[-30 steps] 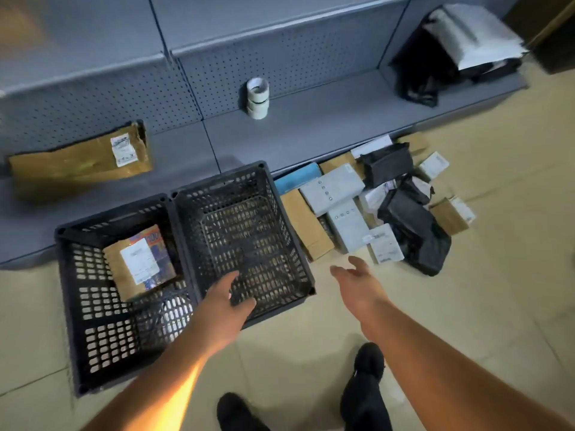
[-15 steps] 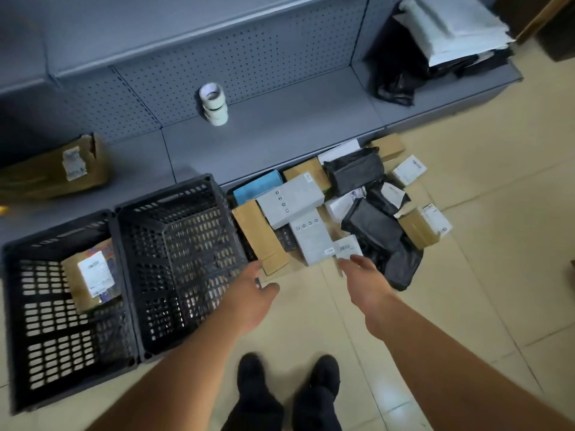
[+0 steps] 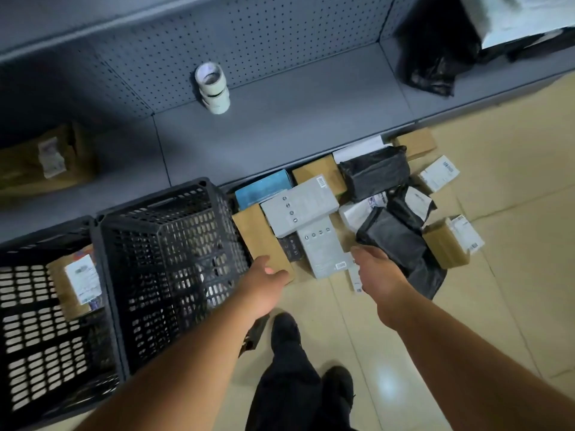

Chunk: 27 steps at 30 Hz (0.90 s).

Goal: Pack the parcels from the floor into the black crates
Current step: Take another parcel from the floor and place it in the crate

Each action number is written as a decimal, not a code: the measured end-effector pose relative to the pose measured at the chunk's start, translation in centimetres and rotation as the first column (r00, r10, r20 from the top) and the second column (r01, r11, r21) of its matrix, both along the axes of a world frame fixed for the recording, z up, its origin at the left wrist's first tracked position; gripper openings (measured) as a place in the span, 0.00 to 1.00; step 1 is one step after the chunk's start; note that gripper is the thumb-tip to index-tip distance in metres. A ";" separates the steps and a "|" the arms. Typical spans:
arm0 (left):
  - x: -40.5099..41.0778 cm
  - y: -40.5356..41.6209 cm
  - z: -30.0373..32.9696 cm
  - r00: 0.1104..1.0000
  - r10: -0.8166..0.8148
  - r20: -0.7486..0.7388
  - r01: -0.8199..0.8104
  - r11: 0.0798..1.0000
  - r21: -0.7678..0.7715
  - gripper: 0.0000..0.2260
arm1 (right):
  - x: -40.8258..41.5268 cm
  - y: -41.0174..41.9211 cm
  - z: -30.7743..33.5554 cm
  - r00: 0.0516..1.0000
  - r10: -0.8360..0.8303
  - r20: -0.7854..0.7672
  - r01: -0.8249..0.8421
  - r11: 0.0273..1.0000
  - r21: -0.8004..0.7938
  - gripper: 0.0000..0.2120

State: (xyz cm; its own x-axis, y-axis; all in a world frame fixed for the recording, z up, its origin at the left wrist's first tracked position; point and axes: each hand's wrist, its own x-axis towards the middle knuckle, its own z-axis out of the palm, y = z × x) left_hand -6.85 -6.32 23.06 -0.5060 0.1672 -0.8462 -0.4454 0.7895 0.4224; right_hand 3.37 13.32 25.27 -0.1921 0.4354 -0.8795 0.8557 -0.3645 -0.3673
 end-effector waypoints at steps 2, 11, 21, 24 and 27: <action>-1.2 0.1 -1.1 1.000 -0.009 -0.003 0.008 1.000 -0.023 0.29 | -1.2 0.3 -1.4 1.000 0.020 -0.004 -0.020 1.000 -0.009 0.22; -5.3 2.6 -7.9 1.000 0.030 0.008 -0.029 0.994 -0.102 0.30 | -7.2 3.0 -8.6 0.977 0.213 0.033 -0.213 0.977 0.003 0.23; -9.0 7.0 -20.2 0.977 0.210 -0.029 -0.212 0.969 -0.127 0.25 | -13.4 7.8 -21.2 0.906 0.422 0.011 -0.422 0.903 0.080 0.24; -10.1 8.1 -23.3 0.954 0.295 -0.059 -0.300 0.944 -0.135 0.24 | -15.4 8.8 -24.1 0.888 0.457 0.045 -0.459 0.879 0.127 0.25; -10.9 9.2 -25.4 0.907 0.411 -0.086 -0.419 0.899 -0.126 0.20 | -17.1 9.7 -26.4 0.865 0.501 0.031 -0.499 0.852 0.155 0.22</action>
